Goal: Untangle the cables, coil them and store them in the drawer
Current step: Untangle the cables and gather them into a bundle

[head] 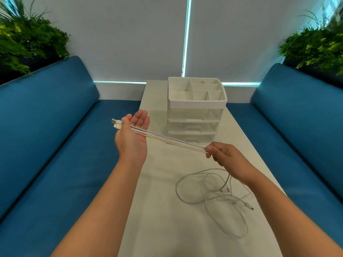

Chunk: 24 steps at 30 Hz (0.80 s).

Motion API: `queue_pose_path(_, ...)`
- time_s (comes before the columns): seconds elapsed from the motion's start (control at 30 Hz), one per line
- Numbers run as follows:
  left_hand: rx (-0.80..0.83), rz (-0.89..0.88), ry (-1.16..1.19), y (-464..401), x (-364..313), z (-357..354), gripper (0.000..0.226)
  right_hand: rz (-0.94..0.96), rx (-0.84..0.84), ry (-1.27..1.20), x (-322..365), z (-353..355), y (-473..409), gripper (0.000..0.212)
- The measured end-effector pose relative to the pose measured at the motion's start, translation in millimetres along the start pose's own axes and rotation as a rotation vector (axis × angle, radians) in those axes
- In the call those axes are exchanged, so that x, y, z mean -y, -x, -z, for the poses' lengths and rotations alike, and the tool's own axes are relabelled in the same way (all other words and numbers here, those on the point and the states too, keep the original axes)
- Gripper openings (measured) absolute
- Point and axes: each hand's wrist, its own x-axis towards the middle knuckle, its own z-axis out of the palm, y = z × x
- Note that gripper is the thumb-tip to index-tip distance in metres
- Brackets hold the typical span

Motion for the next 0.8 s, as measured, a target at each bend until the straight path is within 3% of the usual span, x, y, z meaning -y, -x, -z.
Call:
queue_pose_path(0.13, 0.145, 0.159, -0.100, 5.9, 4.2, 7.3, 0.037, -0.014, -0.079, -0.160, 11.4, 3.7, -5.0, 0.032)
queue_pose_path(0.3, 0.442, 0.447, -0.394, 38.6, 37.9, 11.5, 0.094, 0.015, -0.089, -0.203, 32.3, -6.6, -15.7, 0.032)
queue_pose_path(0.33, 0.504, 0.474, -0.460, 45.0, 44.0, 8.8, 0.093, 0.024, -0.093, -0.172, 36.6, -11.3, -17.9, 0.032)
queue_pose_path(0.47, 0.650, 0.421, -0.648, 61.1, 56.2, -10.9, 0.042, 0.067, -0.060, -0.123, 51.2, -25.5, -20.2, 0.037)
queue_pose_path(0.67, 0.601, 0.276, -0.561, 62.1, 51.7, -21.1, 0.039, -0.043, 0.087, -0.388, 56.1, -15.4, -13.6, 0.027)
queue_pose_path(0.8, 0.567, 0.245, -0.382, 54.3, 37.1, -24.5, 0.030, -0.044, 0.200, -0.312, 45.6, -14.6, -9.7, 0.034)
